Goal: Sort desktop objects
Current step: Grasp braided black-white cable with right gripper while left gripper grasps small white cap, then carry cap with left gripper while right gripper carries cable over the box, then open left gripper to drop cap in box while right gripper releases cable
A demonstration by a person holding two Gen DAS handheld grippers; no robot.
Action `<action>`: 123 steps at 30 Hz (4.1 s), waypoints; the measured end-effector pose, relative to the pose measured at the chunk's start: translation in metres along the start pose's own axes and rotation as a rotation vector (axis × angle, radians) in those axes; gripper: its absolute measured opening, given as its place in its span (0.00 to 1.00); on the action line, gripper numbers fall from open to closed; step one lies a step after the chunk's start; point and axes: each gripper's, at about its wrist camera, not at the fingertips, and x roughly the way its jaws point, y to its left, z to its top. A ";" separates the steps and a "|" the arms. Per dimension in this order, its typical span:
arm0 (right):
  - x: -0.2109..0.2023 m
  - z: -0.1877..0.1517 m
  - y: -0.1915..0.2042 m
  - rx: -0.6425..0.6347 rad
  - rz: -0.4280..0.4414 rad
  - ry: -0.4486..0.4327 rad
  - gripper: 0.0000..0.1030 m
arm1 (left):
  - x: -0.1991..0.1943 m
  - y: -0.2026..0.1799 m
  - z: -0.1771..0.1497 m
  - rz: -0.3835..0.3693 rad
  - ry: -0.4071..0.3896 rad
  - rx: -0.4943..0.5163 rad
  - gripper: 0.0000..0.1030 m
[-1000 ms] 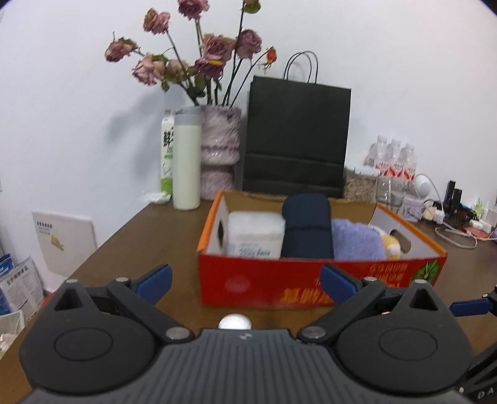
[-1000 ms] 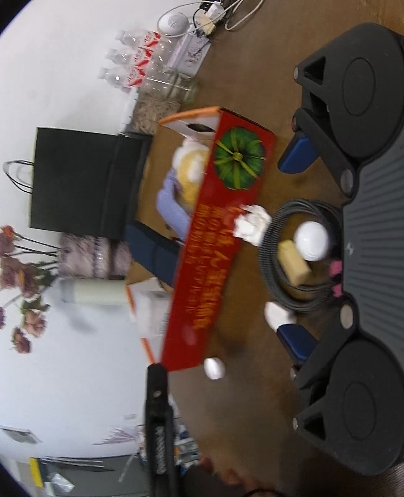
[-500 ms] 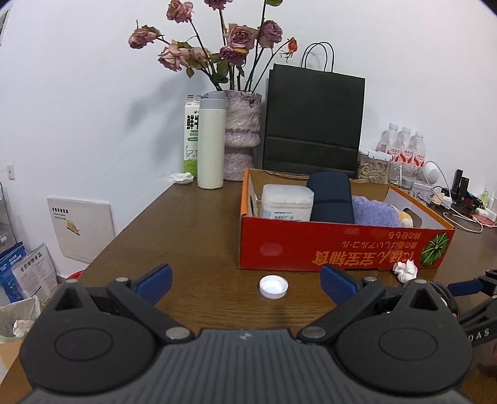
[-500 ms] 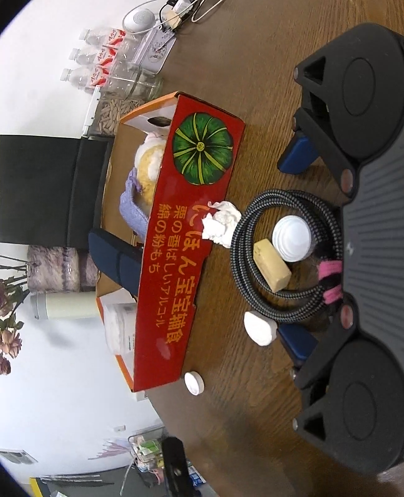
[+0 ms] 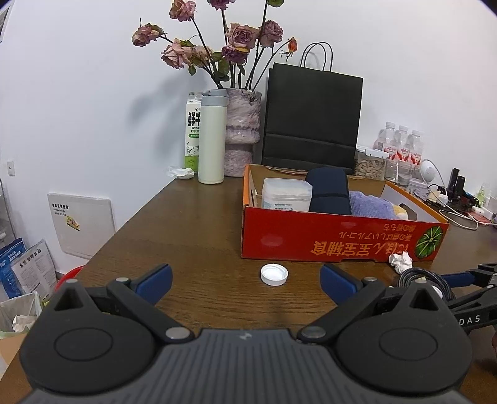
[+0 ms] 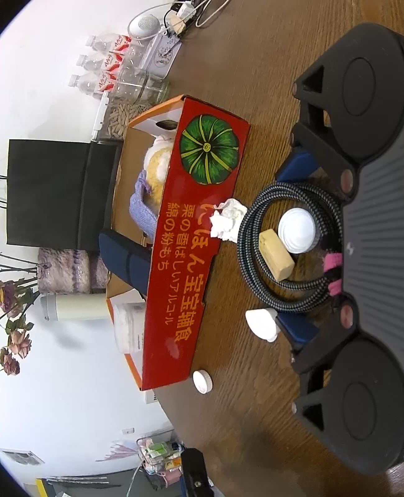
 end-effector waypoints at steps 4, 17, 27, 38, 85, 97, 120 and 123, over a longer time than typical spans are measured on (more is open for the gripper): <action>-0.009 0.001 -0.002 0.017 0.003 -0.033 0.86 | 0.000 0.000 0.001 -0.002 0.002 -0.002 1.00; -0.029 0.012 -0.018 0.080 -0.034 -0.139 0.86 | 0.047 -0.027 0.016 -0.006 0.094 0.054 1.00; -0.023 0.014 -0.037 0.139 -0.054 -0.179 0.86 | 0.086 -0.042 0.012 0.012 0.165 0.074 0.76; -0.019 0.008 -0.036 0.143 -0.039 -0.171 0.86 | 0.101 -0.033 0.006 -0.002 0.220 0.030 0.32; 0.038 0.120 -0.083 0.153 -0.053 -0.293 0.83 | 0.148 -0.139 0.103 -0.110 -0.106 0.093 0.28; 0.072 0.107 -0.081 0.084 -0.063 -0.225 0.84 | 0.173 -0.148 0.078 -0.065 -0.102 0.215 0.29; 0.040 0.088 -0.069 0.081 -0.089 -0.302 1.00 | 0.132 -0.135 0.077 0.014 -0.244 0.162 1.00; 0.033 0.080 -0.065 0.065 -0.117 -0.293 1.00 | 0.124 -0.132 0.073 0.000 -0.239 0.132 1.00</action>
